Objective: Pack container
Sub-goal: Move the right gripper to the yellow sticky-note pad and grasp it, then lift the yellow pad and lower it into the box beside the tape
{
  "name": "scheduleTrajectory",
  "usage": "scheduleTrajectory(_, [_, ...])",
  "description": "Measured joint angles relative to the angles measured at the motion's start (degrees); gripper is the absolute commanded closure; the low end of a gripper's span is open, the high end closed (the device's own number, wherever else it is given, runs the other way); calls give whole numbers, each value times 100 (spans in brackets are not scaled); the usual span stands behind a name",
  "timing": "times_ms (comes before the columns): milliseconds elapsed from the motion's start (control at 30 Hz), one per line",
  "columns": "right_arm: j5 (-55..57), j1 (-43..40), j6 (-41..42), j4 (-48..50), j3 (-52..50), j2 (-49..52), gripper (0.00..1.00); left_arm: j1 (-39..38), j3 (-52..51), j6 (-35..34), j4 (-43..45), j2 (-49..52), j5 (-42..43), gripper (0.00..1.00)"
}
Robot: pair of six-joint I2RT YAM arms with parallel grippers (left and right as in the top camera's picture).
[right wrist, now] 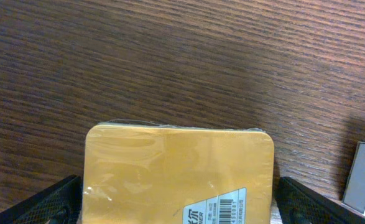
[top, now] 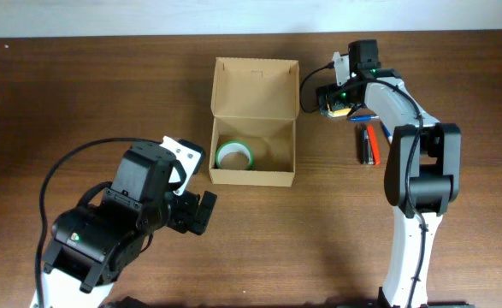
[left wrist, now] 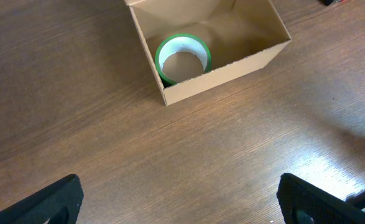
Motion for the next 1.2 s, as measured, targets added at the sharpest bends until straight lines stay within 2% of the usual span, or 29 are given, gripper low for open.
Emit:
scheduleTrajectory(133, [0,0,-2,2,0,0,0,0,0,0,0,2,0,0])
scheduleTrajectory(333, [83,0,2,2,0,0,16,0,0,0,0,0,0,0])
scheduleTrajectory(433, [94,0,26,-4,0,0,21,0,0,0,-2,0,-2,0])
scheduleTrajectory(800, [111,0,39,-603,221,0,21,0,0,0,0,0,0,0])
scheduleTrajectory(967, [131,0,39,-1228,739,33,23,0,0,0,-2,2,0,0])
scheduleTrajectory(1200, [157,0,46,-2234,2166,87,26,0,0,0,0,0,0,0])
